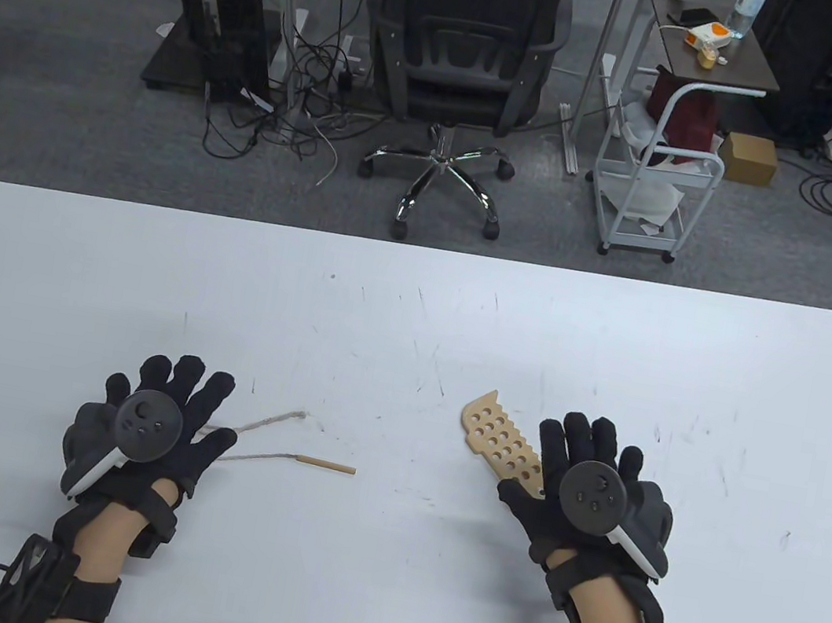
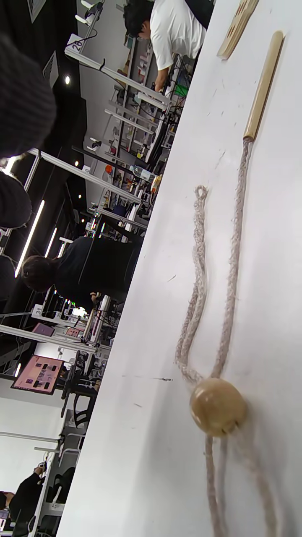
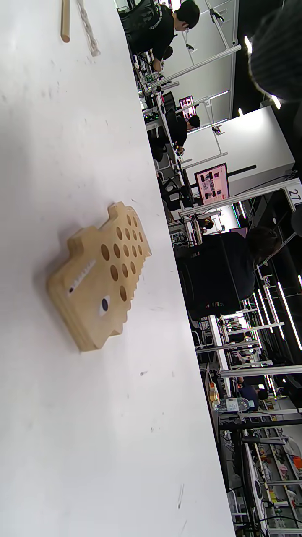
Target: Thread rope through all holes on crocodile lacing toy
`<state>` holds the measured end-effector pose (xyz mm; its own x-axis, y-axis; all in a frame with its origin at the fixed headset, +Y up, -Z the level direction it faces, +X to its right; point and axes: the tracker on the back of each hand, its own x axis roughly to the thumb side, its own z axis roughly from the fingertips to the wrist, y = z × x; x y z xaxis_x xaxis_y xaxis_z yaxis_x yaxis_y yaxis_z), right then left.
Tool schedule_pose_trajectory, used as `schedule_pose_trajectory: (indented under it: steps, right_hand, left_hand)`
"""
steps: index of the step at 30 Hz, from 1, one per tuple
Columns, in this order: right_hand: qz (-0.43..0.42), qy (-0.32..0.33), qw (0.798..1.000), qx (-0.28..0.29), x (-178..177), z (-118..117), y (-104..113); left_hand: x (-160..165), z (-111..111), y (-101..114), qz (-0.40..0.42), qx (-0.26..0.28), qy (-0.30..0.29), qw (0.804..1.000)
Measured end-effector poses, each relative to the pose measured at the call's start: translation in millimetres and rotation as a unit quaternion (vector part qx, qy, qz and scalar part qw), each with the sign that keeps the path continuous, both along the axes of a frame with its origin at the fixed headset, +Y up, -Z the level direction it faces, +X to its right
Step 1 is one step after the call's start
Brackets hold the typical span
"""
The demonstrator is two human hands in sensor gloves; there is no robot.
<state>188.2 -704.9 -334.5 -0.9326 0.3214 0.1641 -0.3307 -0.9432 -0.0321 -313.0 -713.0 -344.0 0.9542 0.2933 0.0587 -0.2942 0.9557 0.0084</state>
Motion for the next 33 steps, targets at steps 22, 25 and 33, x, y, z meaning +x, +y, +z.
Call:
schedule_pose_trajectory:
  steps: [22, 25, 33]
  right_hand:
    - [0.008, -0.071, 0.992, -0.105, 18, -43, -20]
    - [0.032, -0.077, 0.989, -0.125, 17, -50, -30]
    - [0.046, -0.089, 0.982, -0.159, 8, -62, -46]
  left_hand:
    - [1, -1, 1, 0.021, -0.004, -0.012, 1.0]
    - [1, -2, 2, 0.013, -0.003, -0.012, 1.0]
    - [0, -3, 1, 0.02, -0.01, -0.013, 1.0]
